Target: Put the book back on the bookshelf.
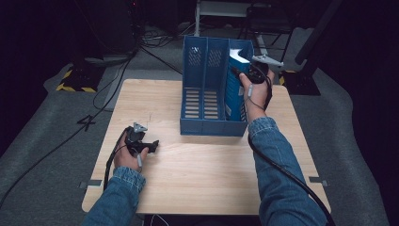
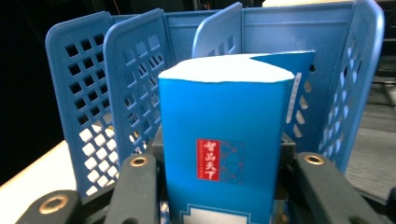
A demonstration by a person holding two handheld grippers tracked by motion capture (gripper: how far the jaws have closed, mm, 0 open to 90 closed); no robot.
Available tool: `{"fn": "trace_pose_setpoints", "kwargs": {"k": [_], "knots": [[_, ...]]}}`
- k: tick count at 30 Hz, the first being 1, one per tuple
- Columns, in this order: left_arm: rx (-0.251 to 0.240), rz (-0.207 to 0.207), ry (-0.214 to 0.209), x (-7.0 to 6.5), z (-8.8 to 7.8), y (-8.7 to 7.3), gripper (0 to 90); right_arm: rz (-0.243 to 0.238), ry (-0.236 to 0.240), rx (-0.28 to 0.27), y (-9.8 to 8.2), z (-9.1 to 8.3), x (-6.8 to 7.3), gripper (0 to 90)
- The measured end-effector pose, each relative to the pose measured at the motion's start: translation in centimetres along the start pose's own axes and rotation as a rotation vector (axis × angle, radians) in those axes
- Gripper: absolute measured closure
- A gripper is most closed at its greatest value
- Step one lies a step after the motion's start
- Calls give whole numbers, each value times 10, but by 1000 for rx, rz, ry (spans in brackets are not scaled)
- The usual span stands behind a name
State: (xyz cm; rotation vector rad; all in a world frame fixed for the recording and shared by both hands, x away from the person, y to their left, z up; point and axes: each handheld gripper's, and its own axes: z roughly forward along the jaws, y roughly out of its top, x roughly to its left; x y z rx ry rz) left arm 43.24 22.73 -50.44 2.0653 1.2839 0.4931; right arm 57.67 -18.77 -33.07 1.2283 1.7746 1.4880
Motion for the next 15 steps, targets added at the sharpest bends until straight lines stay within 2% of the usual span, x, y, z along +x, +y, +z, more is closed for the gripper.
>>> {"fn": "trace_pose_setpoints", "kwargs": {"k": [2,7,8,9,10,12,13,15], "knots": [[0,0,0,0,0,0,164,-20,-5,10,-1,-3,2,589],[0,4,-1,0,0,0,165,-77,-64,68,-2,-15,9,577],[0,3,-2,0,0,0,165,-93,-79,104,-2,-18,12,574],[0,3,-1,0,0,0,165,-119,-117,174,-1,-23,18,572],[0,3,-1,0,0,0,165,-119,-117,174,-1,-23,18,572],[0,3,-1,0,0,0,165,-134,-135,267,1,-24,24,563],[-1,3,-1,0,0,0,165,-127,-131,332,3,-25,27,544],[-1,-1,0,0,0,0,165,-126,-135,341,5,-25,29,542]]}}
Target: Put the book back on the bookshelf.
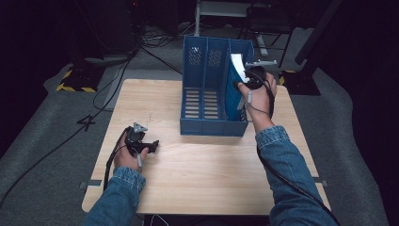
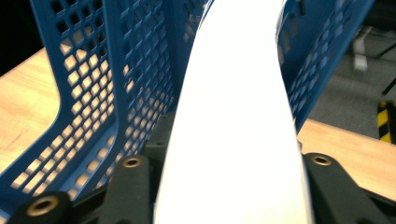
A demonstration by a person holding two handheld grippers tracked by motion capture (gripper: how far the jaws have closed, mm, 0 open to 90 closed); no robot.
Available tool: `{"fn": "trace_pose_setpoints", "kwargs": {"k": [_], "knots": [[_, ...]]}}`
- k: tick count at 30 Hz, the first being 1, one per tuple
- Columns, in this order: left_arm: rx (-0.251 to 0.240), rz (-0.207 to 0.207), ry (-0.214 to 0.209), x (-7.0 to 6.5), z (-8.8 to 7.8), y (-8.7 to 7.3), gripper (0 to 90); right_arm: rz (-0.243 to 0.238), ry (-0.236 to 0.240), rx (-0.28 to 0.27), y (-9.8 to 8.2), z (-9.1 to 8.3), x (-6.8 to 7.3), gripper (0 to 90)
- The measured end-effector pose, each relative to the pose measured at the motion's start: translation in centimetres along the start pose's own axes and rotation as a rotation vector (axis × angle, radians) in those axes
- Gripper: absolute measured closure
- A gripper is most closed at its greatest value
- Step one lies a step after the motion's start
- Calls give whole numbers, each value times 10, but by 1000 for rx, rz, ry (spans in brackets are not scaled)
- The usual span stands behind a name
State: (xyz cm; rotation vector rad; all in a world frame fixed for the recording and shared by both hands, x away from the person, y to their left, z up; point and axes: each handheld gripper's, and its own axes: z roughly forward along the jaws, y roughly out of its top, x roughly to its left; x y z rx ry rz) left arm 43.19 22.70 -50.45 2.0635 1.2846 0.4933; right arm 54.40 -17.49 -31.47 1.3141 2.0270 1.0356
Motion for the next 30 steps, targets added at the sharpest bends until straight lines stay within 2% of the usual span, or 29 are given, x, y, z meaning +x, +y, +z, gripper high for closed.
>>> {"fn": "trace_pose_setpoints", "kwargs": {"k": [2,5,7,11,13,19,21,23,25,26,30], "knots": [[1,5,-1,0,0,0,165,-4,-13,14,5,-1,2,538],[1,2,-1,0,0,0,165,26,0,39,12,4,-1,497],[1,5,-2,0,0,0,165,46,-11,65,20,11,-4,500],[1,5,-2,0,0,0,165,48,-40,96,26,18,-4,560],[1,5,-2,0,0,0,166,68,-35,108,29,19,-5,595],[0,7,-3,0,0,0,167,92,-56,61,32,18,-8,607],[0,6,-5,1,0,0,167,108,-57,23,38,16,-11,608],[0,7,-5,1,0,0,167,110,-58,17,40,15,-10,608],[0,7,-5,1,0,0,167,109,-69,-13,46,14,-9,607],[0,8,-5,0,0,0,167,116,-83,-36,51,18,-9,607],[0,9,-6,0,0,0,168,126,-96,-60,51,28,-9,607]]}}
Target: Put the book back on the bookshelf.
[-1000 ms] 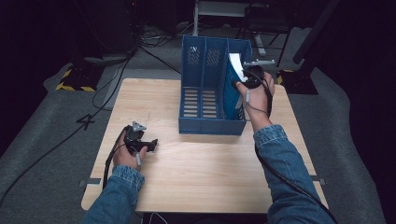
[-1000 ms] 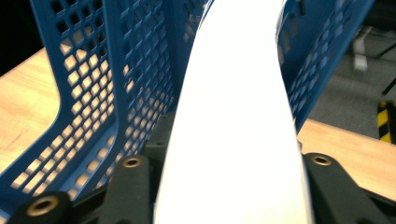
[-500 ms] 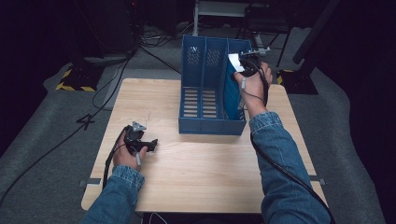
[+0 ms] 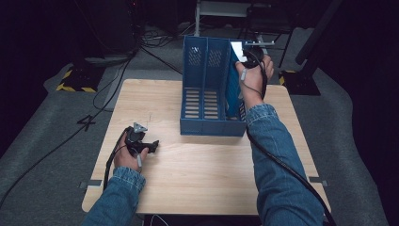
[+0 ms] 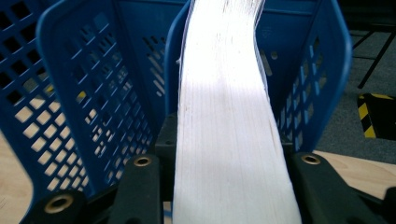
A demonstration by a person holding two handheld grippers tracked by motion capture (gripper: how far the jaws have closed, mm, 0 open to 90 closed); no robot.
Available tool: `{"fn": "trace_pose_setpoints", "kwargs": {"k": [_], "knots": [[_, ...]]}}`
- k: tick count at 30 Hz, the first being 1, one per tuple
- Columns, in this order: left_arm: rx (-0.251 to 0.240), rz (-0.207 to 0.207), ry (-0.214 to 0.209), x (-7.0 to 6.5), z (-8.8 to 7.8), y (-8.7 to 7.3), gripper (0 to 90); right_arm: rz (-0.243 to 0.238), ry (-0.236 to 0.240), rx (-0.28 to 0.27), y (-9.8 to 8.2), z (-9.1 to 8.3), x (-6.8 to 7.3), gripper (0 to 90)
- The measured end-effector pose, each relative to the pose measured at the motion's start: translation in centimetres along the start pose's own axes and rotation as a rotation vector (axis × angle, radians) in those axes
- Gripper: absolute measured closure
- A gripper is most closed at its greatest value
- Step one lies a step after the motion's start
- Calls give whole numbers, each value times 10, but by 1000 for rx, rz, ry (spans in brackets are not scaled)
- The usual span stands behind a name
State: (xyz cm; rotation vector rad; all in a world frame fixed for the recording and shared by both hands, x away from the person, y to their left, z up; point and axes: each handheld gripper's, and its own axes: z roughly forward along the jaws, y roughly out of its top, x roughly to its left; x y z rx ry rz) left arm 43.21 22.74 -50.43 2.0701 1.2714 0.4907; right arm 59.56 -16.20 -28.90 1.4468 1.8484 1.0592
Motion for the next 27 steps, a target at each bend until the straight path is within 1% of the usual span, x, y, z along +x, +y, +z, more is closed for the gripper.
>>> {"fn": "trace_pose_setpoints", "kwargs": {"k": [2,5,6,9,10,13,15,17,18,19,20,22,24,27], "knots": [[-1,0,-1,0,0,0,168,14,2,-14,-5,10,1,606],[-2,1,-5,0,0,0,169,24,5,7,-15,24,0,603],[-2,1,-5,0,0,0,171,28,2,-13,-16,26,-1,601],[-2,1,-5,0,0,0,172,16,5,-5,-14,28,0,598],[-2,1,-5,0,0,0,172,-5,-9,4,-13,29,3,594],[-2,2,-4,0,0,0,172,-10,-8,8,-12,29,3,588],[-2,2,-4,0,0,0,172,-12,-5,11,-12,30,2,569],[-2,0,-5,0,0,0,172,-30,3,14,-12,29,0,531],[-2,1,-4,0,0,0,172,-37,7,6,-12,28,-1,512],[-2,2,-4,0,0,0,172,-42,22,-19,-12,23,-6,458],[-2,1,-4,0,0,0,172,-42,22,-19,-12,23,-6,458],[-2,2,-4,0,0,0,172,-49,29,-40,-10,15,-8,420],[-2,2,-4,0,0,0,172,-76,31,-45,-9,7,-7,395],[-1,1,-4,-1,0,0,173,-102,47,-53,-8,-4,-8,365]]}}
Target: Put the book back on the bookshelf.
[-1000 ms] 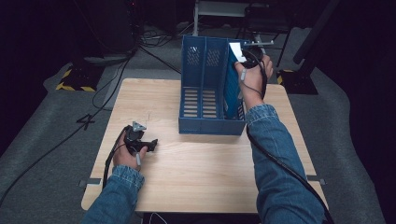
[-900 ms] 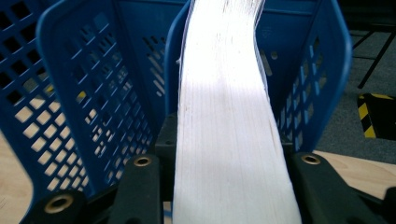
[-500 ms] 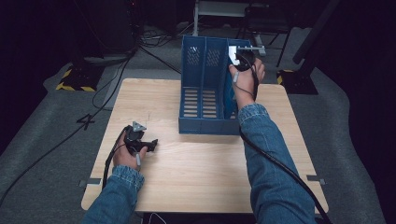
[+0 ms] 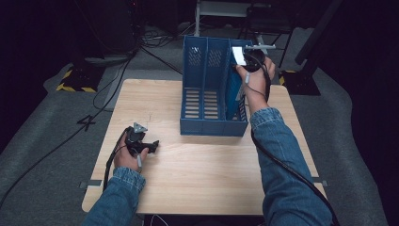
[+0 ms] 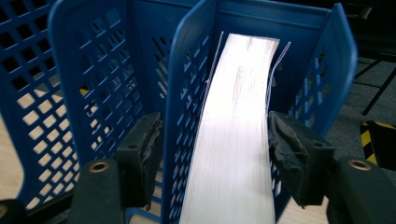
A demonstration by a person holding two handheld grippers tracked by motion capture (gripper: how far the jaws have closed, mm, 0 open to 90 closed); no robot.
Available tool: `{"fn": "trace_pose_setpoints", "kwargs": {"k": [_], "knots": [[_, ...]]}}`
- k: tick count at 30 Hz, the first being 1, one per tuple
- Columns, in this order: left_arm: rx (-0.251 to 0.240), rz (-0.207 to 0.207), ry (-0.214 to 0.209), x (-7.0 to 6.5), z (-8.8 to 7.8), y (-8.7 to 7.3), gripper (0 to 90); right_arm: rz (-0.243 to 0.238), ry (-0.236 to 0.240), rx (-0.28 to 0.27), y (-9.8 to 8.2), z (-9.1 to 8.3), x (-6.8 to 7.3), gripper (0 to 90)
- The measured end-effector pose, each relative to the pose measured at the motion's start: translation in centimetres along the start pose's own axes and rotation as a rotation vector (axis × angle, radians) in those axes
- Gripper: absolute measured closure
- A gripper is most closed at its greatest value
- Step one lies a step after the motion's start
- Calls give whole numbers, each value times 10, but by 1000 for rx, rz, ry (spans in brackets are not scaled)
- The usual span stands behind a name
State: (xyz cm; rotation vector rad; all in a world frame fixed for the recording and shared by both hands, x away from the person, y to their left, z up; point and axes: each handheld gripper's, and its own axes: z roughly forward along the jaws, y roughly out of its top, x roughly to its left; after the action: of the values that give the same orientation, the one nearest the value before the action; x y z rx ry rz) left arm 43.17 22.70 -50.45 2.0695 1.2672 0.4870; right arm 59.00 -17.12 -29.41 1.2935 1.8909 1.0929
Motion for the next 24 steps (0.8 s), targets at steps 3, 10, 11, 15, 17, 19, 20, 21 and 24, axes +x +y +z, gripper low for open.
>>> {"fn": "trace_pose_setpoints", "kwargs": {"k": [3,10,11,15,17,19,20,21,24], "knots": [[1,-1,0,0,0,0,173,-19,10,-18,0,-11,0,352],[6,5,-3,-1,-1,-1,172,-100,47,-35,-8,-43,-1,332],[2,3,-5,-2,-1,-2,172,-101,64,-37,-10,-48,-1,332],[2,12,-11,-2,-3,-3,171,-105,138,-33,-18,-67,-3,332],[6,15,-15,-2,-3,-3,170,-125,155,-34,-23,-76,-4,331],[6,17,-17,-2,-3,-3,169,-152,162,-26,-30,-86,-5,331],[6,17,-18,-2,-3,-3,169,-150,173,-25,-33,-90,-6,331],[6,16,-18,-2,-3,-3,169,-148,190,-23,-36,-94,-8,331],[6,17,-18,-2,-3,-3,169,-135,221,-18,-45,-107,-11,331]]}}
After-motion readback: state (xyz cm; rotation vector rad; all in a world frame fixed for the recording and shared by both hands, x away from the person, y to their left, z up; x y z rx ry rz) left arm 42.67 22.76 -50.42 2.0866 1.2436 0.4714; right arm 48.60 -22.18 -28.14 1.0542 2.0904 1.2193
